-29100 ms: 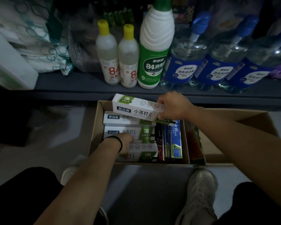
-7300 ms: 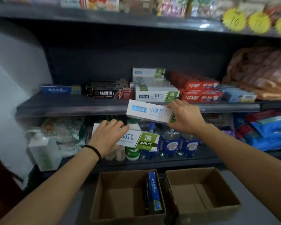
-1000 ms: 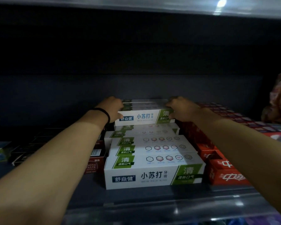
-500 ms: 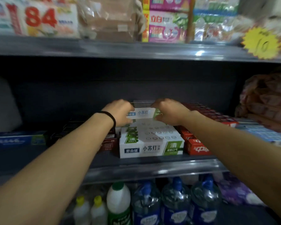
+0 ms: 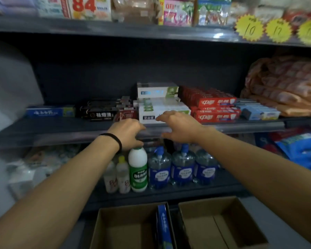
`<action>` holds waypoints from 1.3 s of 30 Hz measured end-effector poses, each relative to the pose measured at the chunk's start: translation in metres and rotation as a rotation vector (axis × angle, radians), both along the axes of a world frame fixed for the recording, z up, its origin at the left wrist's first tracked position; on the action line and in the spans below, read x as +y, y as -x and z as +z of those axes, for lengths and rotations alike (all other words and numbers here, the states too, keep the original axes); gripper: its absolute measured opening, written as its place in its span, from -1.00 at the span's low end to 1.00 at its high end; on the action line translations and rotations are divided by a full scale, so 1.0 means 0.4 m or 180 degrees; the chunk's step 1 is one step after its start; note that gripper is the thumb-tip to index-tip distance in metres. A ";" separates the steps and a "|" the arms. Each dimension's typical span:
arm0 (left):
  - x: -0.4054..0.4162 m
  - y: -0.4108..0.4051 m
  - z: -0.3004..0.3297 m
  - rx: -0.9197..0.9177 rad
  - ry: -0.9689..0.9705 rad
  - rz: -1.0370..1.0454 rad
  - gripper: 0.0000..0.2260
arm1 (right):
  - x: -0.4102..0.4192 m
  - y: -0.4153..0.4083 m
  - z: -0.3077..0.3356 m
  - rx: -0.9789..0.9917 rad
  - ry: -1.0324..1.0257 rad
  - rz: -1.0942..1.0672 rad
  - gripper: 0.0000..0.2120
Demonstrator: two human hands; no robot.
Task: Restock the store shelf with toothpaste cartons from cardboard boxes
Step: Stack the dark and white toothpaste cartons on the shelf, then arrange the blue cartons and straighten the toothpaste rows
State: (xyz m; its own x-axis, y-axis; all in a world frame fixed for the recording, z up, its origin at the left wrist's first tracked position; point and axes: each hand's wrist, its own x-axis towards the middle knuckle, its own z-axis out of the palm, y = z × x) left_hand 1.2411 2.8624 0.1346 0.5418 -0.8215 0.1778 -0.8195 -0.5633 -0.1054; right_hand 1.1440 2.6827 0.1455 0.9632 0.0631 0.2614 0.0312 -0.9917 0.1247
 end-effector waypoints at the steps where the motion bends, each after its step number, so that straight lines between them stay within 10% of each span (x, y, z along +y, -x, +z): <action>1: 0.016 0.017 -0.028 0.0052 -0.0025 0.0018 -0.50 | 0.016 0.020 -0.026 0.0020 -0.0005 0.0009 -0.42; 18: 0.059 0.127 -0.535 0.0679 -0.0576 -0.0056 -0.46 | 0.069 0.165 -0.623 0.0813 -0.0290 -0.0181 -0.35; 39: -0.153 0.074 -0.883 0.0757 -0.1394 -0.1503 -0.56 | -0.047 0.169 -0.852 0.1349 -0.0495 -0.0579 -0.39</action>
State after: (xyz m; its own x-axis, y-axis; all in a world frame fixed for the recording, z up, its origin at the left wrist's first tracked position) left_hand 1.2114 2.8013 -0.2188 0.0912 -0.9482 -0.3042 -0.9958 -0.0865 -0.0289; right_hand 1.0763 2.6639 -0.1952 0.9787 -0.1248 -0.1632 -0.1284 -0.9917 -0.0115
